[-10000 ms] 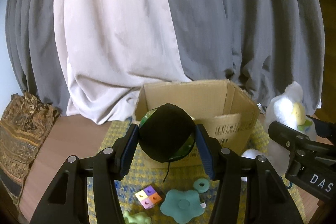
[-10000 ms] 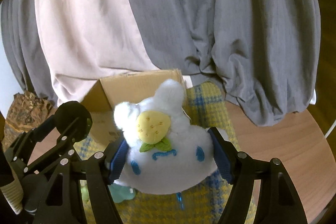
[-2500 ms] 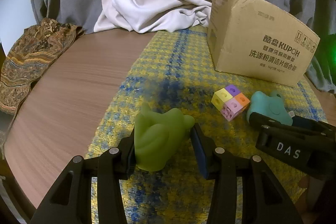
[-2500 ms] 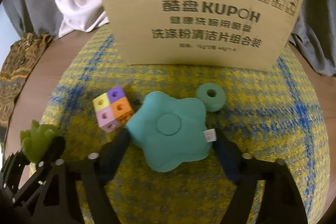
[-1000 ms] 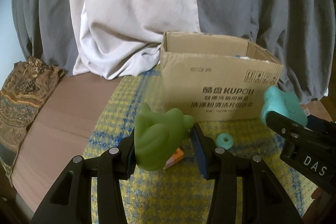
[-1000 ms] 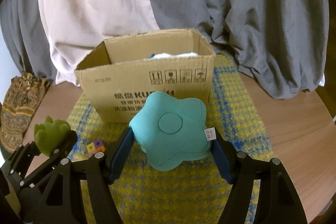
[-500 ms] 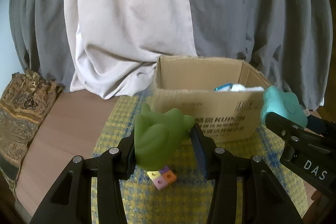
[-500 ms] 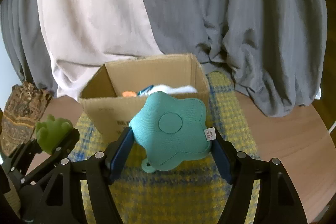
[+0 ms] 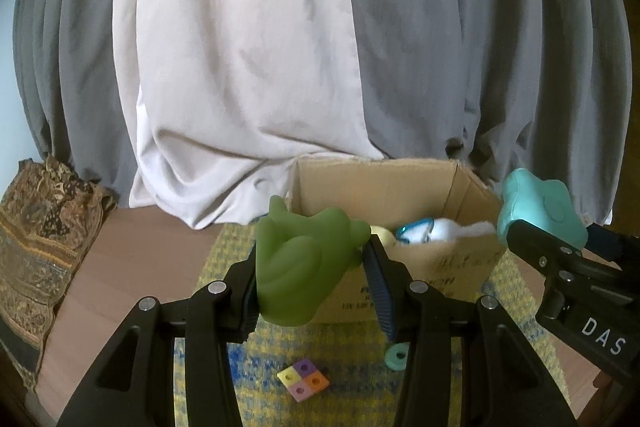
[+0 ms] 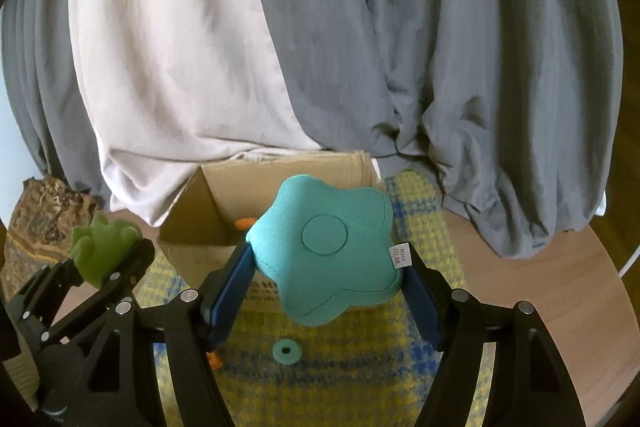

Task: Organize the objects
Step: 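Carry the dinosaur and star plush into the box and open both grippers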

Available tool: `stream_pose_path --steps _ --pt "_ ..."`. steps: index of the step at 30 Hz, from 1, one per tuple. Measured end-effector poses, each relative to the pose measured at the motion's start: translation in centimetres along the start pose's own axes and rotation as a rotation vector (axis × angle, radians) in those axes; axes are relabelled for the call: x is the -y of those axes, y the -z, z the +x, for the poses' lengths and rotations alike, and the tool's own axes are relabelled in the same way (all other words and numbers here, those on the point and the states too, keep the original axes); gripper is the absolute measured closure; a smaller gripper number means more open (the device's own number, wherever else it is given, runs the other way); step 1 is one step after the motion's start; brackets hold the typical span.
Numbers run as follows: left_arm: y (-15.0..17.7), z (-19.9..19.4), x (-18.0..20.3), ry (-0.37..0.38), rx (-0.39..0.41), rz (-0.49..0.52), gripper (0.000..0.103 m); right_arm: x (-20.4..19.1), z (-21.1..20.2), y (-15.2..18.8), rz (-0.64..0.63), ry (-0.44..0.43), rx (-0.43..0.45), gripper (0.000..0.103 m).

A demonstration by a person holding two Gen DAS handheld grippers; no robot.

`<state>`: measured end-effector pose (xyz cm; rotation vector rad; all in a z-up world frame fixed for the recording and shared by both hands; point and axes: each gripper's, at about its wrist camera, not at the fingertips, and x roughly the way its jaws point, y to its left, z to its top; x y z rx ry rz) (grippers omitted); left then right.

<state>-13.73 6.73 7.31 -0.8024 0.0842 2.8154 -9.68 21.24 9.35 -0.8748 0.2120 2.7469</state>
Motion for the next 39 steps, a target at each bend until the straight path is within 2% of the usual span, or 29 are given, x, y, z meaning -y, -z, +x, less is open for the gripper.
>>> stream_pose_path --steps 18,26,39 --pt "-4.3 2.5 0.4 0.004 0.032 0.011 0.057 0.2 2.0 -4.3 0.005 0.003 0.024 0.031" --pt "-5.6 4.8 0.8 0.03 0.006 0.021 0.057 0.1 4.0 -5.9 0.009 -0.001 0.0 0.031" --pt "-7.1 8.3 0.6 0.024 -0.029 0.031 0.057 0.0 7.7 -8.0 0.008 -0.022 -0.056 0.031"
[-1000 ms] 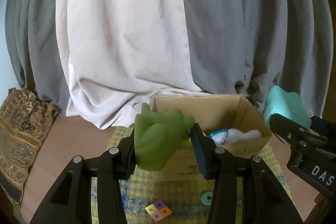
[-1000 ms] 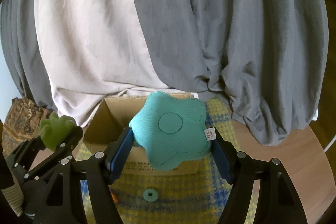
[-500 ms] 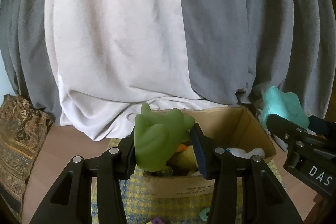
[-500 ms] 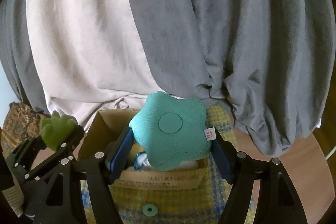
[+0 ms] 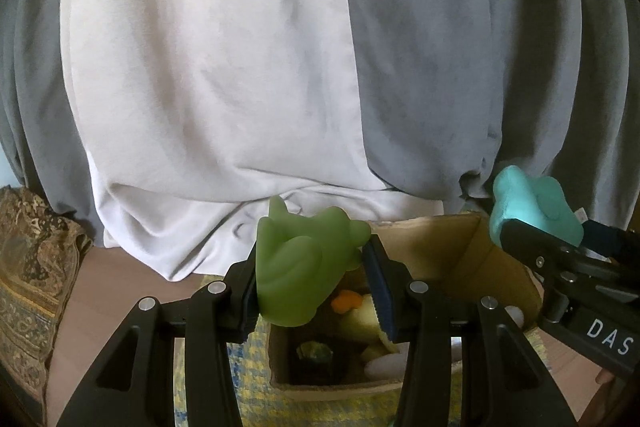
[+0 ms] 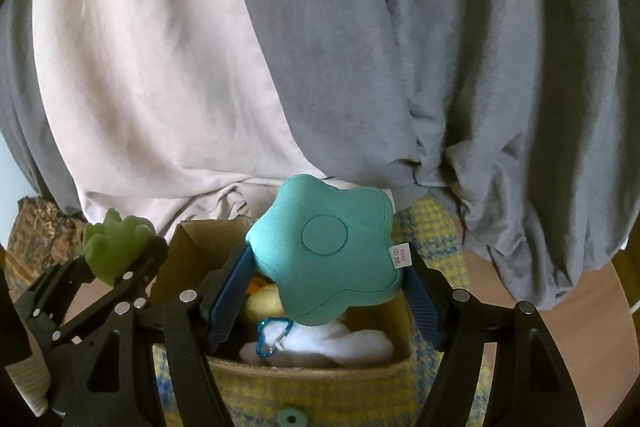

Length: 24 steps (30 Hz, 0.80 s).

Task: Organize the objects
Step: 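Carry the dinosaur and star plush into the box and open both grippers, then withdraw both grippers from the box toward the cube block and teal ring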

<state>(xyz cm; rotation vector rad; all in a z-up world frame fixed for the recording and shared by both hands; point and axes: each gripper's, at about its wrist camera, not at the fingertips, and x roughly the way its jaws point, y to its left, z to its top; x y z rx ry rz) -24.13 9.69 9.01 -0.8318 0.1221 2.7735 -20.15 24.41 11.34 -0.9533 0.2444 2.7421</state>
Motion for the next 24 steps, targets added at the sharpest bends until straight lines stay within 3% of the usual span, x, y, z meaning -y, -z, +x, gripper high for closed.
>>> stream_pose_path --steps 6,8,9,10,19,24 --pt "-0.2 0.8 -0.3 -0.007 -0.017 -0.005 0.056 0.0 0.8 -0.5 0.006 0.0 -0.014 0.023" --pt "-0.2 0.8 -0.3 -0.016 -0.014 -0.002 0.043 0.1 0.8 -0.5 0.015 0.005 -0.005 0.01" --pt "-0.2 0.7 -0.3 -0.025 -0.006 -0.003 0.03 0.1 0.7 -0.5 0.017 0.008 0.001 0.009" --pt "-0.3 0.4 -0.4 -0.036 0.008 -0.006 0.025 0.2 0.6 -0.5 0.02 0.014 0.006 0.008" --pt "-0.3 -0.7 -0.8 -0.076 0.037 -0.024 0.005 0.2 -0.8 -0.4 0.02 0.04 0.033 0.002" --pt "0.0 -1.4 -1.0 -0.082 0.037 -0.033 0.003 0.2 -1.6 -0.2 0.015 0.051 0.045 0.002"
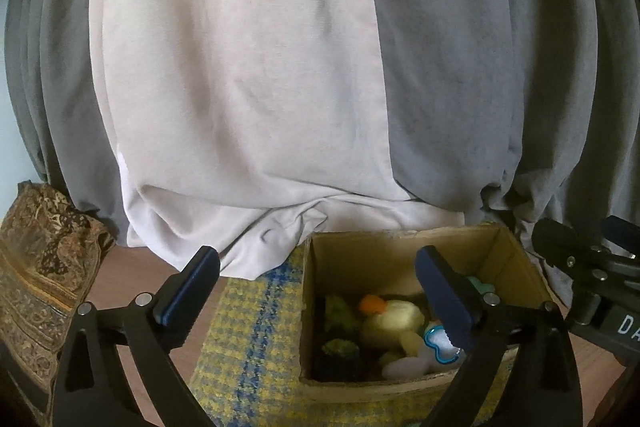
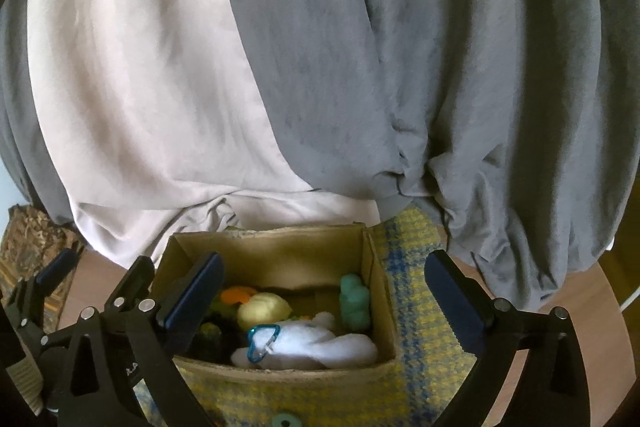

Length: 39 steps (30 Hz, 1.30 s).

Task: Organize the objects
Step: 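Withdraw both grippers from the box toward the cube block and teal ring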

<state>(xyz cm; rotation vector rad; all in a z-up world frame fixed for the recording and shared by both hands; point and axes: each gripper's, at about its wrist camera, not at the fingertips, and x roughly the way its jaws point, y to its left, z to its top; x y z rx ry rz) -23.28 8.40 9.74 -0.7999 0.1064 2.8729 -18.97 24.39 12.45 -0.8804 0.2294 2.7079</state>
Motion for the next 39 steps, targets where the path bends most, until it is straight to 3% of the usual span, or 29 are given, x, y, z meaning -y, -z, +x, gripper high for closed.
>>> stream_pose_path --steps 14,39 --pt "1.7 -2.5 -0.3 -0.031 0.006 0.004 0.003 0.1 -2.3 1.7 -0.009 0.0 0.007 0.002" --pt "9.4 -6.8 -2.6 -0.069 -0.01 -0.02 0.003 -0.8 -4.6 9.9 -0.015 -0.028 -0.044 0.002"
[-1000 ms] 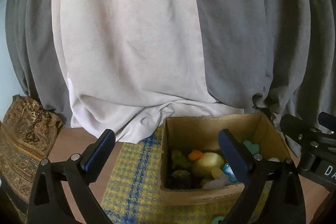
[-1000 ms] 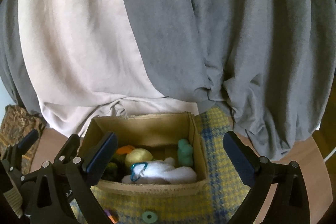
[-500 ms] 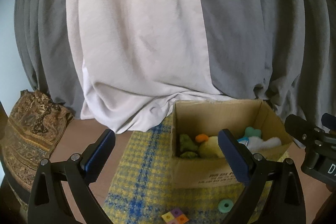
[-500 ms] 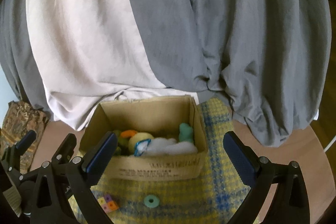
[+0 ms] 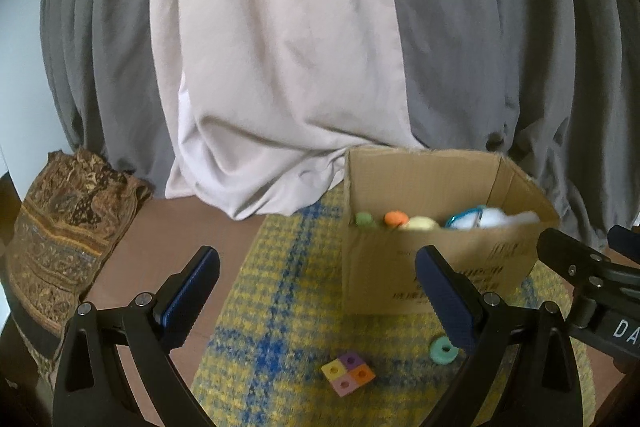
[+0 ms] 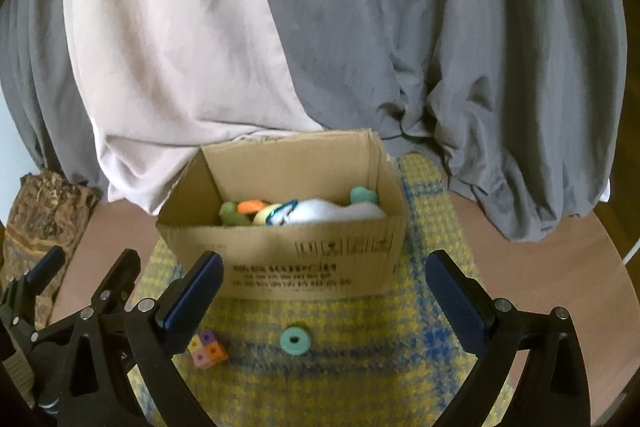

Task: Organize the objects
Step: 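Withdraw both grippers from the box toward the cube block and teal ring, then grasp the colour cube block with the left gripper while the right grasps the teal ring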

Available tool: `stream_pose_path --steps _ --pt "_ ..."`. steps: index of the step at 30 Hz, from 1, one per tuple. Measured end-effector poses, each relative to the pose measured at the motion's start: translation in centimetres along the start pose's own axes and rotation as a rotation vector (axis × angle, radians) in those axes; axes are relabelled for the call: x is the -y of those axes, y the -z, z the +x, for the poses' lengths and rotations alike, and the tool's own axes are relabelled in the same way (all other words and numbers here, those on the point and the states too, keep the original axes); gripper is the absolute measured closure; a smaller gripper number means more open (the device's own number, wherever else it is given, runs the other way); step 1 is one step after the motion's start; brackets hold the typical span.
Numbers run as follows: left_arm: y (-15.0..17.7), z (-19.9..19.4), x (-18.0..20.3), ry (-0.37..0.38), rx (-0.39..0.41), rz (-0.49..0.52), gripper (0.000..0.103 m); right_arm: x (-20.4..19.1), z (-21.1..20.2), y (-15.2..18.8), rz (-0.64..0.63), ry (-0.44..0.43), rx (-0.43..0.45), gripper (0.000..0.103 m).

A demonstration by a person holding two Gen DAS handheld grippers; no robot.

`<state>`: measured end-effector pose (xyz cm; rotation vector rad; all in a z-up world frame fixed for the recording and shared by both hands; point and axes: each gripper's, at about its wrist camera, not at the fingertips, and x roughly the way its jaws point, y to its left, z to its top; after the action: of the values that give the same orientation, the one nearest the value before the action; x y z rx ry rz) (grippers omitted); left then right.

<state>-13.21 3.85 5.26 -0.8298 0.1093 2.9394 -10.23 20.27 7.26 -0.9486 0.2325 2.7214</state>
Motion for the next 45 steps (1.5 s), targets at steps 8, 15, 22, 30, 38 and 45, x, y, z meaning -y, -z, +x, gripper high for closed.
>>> stream_pose_path --steps 8,15,22,30,38,45 --pt "2.5 -0.1 -0.8 -0.017 -0.03 0.002 0.003 -0.3 0.2 2.0 -0.01 -0.003 -0.021 0.002" --pt "4.6 0.4 -0.9 -0.027 -0.044 0.001 0.003 -0.1 1.0 4.2 -0.005 0.004 -0.055 0.002" --pt "6.8 1.4 -0.6 -0.018 -0.072 0.012 0.003 0.8 2.6 6.1 0.013 0.021 -0.112 0.002" --pt "9.2 3.1 0.4 0.037 -0.123 0.035 0.004 1.9 4.2 8.0 0.037 0.037 -0.16 0.002" --pt "10.5 5.1 1.0 0.075 -0.174 0.051 0.009 2.3 5.3 8.5 0.037 0.052 -0.181 0.002" --pt "11.2 6.6 1.5 0.112 -0.211 0.051 0.011 2.4 6.5 8.8 0.026 0.06 -0.202 0.002"
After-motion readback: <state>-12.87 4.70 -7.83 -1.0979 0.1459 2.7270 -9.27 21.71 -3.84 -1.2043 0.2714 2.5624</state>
